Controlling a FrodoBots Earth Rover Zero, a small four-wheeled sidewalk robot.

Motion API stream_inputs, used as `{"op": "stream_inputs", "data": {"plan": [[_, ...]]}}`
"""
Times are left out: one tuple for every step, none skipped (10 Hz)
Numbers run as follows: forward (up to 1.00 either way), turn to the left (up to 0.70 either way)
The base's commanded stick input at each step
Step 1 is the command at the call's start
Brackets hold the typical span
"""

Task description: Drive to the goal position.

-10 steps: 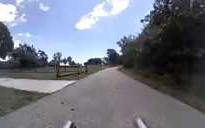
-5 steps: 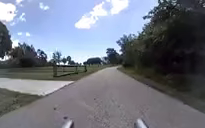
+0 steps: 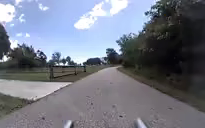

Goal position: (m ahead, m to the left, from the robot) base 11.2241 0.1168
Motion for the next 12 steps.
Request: {"op": "stream_inputs", "data": {"plan": [[0.50, -0.22], [0.50, -0.25], [0.50, -0.07], [0.50, 0.00], [0.50, 0.00], [0.50, 0.00], [0.50, 0.00], [0.50, 0.00], [0.50, 0.00], [0.50, 0.00], [0.50, 0.00], [0.50, 0.00]]}}
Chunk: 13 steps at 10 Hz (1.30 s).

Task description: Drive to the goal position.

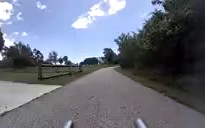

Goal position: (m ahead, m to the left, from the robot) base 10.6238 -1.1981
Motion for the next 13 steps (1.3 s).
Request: {"op": "stream_inputs", "data": {"plan": [[0.50, 0.00], [0.50, 0.00], [0.50, 0.00], [0.50, 0.00], [0.50, 0.00], [0.50, 0.00], [0.50, 0.00], [0.50, 0.00], [0.50, 0.00], [0.50, 0.00], [0.50, 0.00], [0.50, 0.00], [0.50, 0.00]]}}
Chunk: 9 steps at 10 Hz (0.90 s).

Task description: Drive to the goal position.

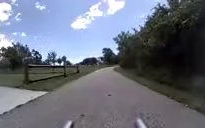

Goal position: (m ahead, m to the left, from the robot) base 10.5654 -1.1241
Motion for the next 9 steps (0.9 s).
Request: {"op": "stream_inputs", "data": {"plan": [[0.50, 0.00], [0.50, 0.00], [0.50, 0.00], [0.50, 0.00], [0.50, 0.00], [0.50, 0.00], [0.50, 0.00], [0.50, 0.00], [0.50, 0.00]]}}
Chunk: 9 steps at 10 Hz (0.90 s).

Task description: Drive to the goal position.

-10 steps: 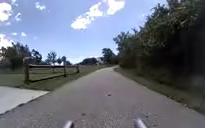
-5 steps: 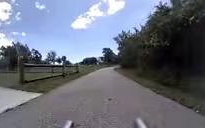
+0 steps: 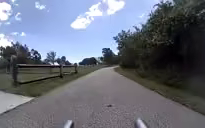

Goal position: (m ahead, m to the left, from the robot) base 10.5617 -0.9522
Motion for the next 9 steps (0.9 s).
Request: {"op": "stream_inputs", "data": {"plan": [[0.50, 0.00], [0.50, 0.00], [0.50, 0.00], [0.50, 0.00], [0.50, 0.00], [0.50, 0.00], [0.50, 0.00], [0.50, 0.00], [0.50, 0.00]]}}
